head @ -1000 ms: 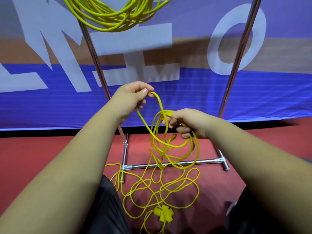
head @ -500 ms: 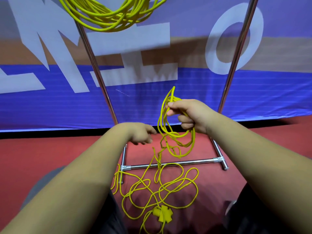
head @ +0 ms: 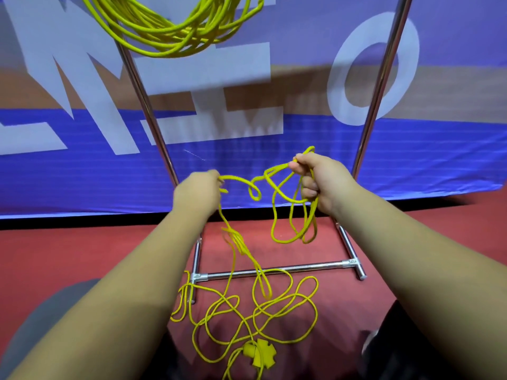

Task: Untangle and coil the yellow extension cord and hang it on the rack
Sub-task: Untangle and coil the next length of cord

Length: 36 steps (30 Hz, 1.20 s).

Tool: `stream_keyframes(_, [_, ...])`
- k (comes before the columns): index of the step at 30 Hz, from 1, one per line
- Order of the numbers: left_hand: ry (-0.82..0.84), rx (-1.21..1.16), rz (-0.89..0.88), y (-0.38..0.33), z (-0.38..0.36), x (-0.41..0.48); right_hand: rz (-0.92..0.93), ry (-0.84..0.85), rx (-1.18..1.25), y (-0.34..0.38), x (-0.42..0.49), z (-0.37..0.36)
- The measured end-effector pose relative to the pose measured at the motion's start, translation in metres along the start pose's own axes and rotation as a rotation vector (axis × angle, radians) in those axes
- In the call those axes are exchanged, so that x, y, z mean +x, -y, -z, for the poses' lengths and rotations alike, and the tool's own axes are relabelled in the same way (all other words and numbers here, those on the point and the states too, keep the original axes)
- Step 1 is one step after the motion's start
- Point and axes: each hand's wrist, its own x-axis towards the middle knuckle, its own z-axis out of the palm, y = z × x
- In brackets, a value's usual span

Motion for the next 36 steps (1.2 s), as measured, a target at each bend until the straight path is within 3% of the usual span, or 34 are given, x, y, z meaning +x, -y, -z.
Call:
stream_keyframes(5, [-0.362,-0.045,0.228,0.021,0.044,0.013,0.007,-0.12,-0.066,-0.005,0.004,0.001])
stream_keyframes(11, [-0.373,-0.147,0.461,0.05,0.059,0.017,0.025,-0.232,0.001,-0.005,0.002,-0.003])
stream_keyframes(14, [-0.227,-0.031,0.473,0.05,0.048,0.018,0.059,-0.247,0.005,-0.005,0.003,-0.001])
stream_keyframes(23, [0.639,0.447,0.34,0.012,-0.009,-0.018,0.042,0.004,0.081,0.002,-0.002,-0.003])
stream_keyframes(26, [1.039,0.228,0.325,-0.004,-0.039,-0.029,0.029,0.129,0.075,0.003,-0.004,-0.006])
stream_keyframes(27, [1.049,0.122,0.299,-0.009,-0.041,-0.031,0.028,0.163,0.045,0.003,-0.006,-0.009])
stream_keyframes(30, [0.877,-0.185,0.114,-0.028,-0.026,-0.027,0.026,0.219,-0.056,-0.003,-0.011,-0.016])
stream_keyframes(34, [0.836,-0.901,0.207,-0.041,0.002,-0.017,0.059,0.226,-0.195,-0.008,-0.012,-0.02])
stream_keyframes(36, [0.862,-1.038,0.177,-0.042,0.01,-0.017,0.065,0.232,-0.243,-0.009,-0.009,-0.019])
